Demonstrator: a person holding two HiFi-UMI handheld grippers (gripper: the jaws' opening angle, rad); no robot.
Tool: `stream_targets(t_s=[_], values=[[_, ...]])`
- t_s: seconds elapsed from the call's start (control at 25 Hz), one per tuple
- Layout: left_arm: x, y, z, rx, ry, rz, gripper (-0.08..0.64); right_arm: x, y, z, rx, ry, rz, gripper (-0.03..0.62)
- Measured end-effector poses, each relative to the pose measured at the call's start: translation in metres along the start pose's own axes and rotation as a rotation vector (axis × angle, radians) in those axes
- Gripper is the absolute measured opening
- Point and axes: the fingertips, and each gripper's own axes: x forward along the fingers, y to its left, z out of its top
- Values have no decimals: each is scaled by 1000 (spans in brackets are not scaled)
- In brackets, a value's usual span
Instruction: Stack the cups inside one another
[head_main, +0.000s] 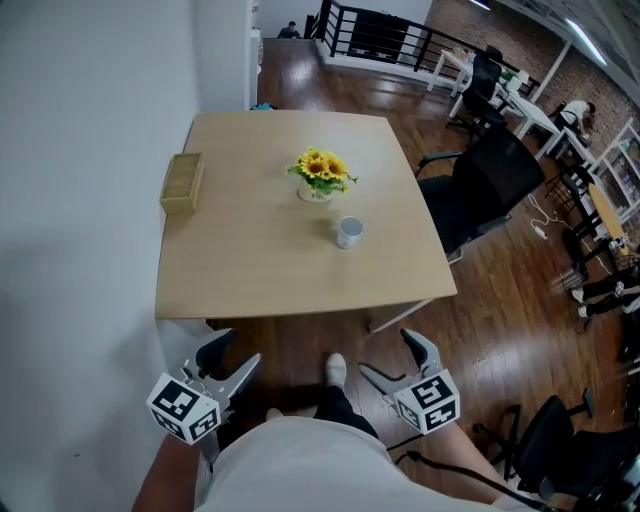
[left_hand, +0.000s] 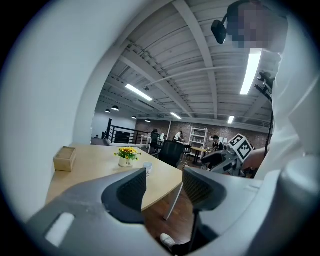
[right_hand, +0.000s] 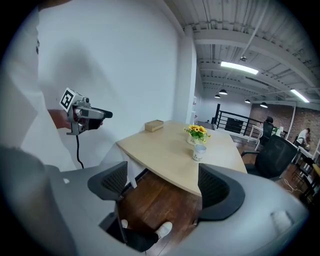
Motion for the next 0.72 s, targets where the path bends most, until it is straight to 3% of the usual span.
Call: stream_targets(t_s=[0.72], values=[[-17, -2, -15, 2, 4, 1, 242, 3, 18, 3, -50, 9, -6, 437]])
